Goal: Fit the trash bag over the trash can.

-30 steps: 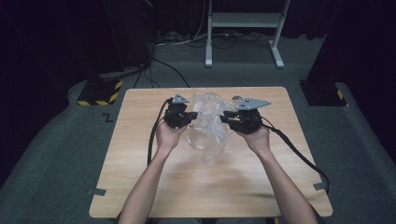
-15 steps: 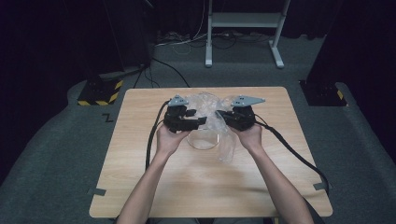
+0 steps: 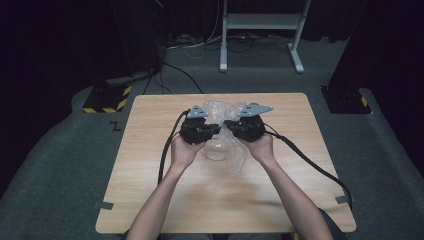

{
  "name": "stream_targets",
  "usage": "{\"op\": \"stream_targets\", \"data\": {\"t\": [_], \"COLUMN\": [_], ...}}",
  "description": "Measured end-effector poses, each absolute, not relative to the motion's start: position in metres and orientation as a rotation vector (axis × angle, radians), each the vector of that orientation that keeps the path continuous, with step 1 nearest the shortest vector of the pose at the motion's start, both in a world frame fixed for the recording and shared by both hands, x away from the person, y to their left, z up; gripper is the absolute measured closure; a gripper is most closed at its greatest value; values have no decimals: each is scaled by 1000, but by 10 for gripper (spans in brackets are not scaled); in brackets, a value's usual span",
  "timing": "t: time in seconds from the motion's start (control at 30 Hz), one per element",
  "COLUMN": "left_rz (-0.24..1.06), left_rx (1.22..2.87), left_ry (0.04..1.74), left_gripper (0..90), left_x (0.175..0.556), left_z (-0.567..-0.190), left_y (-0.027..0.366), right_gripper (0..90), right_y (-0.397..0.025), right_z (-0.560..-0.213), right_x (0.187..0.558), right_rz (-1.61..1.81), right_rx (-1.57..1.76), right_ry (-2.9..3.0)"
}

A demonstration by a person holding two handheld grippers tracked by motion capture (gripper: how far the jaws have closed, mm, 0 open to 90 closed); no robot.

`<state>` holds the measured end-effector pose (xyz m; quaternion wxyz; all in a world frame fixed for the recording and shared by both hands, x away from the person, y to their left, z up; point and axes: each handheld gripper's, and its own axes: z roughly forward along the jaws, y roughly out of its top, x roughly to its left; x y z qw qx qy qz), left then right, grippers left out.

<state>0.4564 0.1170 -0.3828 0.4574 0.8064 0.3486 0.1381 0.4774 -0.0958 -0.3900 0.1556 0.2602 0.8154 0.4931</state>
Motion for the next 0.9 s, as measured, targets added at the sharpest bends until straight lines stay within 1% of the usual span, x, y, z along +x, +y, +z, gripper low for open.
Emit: {"op": "stream_targets", "data": {"t": [0.1, 0.17, 0.37, 0.53, 0.57, 0.63, 0.73, 0.9], "left_rz": [356, 364, 369, 359, 366, 363, 369, 392], "left_rx": [2001, 1995, 1972, 1951, 1949, 1950, 1944, 1921], "left_ry": [858, 861, 869, 890, 896, 901, 918, 951], "left_gripper": [898, 900, 900, 900, 900, 900, 900, 900], "left_x": [455, 452, 444, 438, 436, 435, 435, 437], "left_z": [-382, -380, -379, -379, -380, -380, -382, -384], "left_y": [118, 122, 133, 145, 150, 152, 157, 168], "right_gripper": [752, 728, 731, 769, 800, 817, 878, 900], "right_y": [-104, -115, -131, -132, -131, -131, -136, -145], "right_z": [-389, -387, -382, -379, -381, -382, -387, -391], "right_x": [474, 470, 463, 455, 454, 455, 456, 461], "right_rz": [1412, 1410, 1360, 1314, 1289, 1270, 1272, 1260], "right_rx": [762, 781, 780, 742, 738, 731, 751, 786], "right_ry": [2319, 2298, 2276, 2273, 2292, 2299, 2311, 2308]}}
